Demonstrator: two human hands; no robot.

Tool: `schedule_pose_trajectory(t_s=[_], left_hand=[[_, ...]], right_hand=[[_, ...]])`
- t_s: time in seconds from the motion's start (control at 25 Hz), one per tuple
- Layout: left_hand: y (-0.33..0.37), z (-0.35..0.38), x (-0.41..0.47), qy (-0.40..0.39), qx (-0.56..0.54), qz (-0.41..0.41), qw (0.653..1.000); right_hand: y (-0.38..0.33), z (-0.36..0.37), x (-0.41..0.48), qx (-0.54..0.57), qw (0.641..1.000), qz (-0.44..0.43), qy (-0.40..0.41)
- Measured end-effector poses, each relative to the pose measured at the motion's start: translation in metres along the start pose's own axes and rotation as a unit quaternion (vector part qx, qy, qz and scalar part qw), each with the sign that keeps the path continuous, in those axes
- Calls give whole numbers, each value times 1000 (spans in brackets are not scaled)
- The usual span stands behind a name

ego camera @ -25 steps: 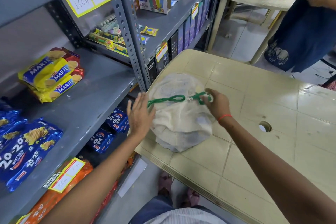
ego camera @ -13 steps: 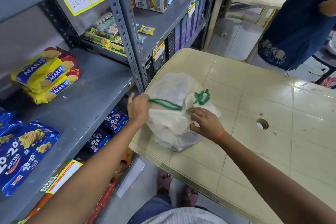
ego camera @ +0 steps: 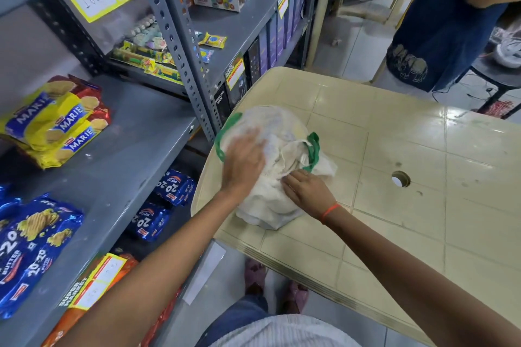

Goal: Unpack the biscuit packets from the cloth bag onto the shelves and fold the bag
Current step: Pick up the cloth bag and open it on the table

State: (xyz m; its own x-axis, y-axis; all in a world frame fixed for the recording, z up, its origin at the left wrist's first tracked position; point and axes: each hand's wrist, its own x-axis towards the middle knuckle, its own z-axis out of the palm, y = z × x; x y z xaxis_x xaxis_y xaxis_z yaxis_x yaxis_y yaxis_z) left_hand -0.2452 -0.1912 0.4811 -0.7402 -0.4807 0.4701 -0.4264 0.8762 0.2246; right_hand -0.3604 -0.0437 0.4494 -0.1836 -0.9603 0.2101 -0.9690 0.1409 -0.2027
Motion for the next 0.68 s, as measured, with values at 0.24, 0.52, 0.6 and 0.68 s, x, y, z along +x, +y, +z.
schedule_pose_trajectory(t_s=[0.24, 0.52, 0.6, 0.68], left_hand=[[12, 21, 11, -366, 18, 73, 928], [-21, 3, 46, -318, 20, -27, 948], [-53, -7, 64, -299, 136, 15, 944], [-70, -17, 74, -324, 191, 24, 926]], right_hand=[[2, 0, 10, 27, 985, 99, -137], [5, -9, -21, 38, 961, 216, -170], [11, -9, -35, -4, 948, 233, -219], [13, -10, -40, -46, 941, 232, -243]])
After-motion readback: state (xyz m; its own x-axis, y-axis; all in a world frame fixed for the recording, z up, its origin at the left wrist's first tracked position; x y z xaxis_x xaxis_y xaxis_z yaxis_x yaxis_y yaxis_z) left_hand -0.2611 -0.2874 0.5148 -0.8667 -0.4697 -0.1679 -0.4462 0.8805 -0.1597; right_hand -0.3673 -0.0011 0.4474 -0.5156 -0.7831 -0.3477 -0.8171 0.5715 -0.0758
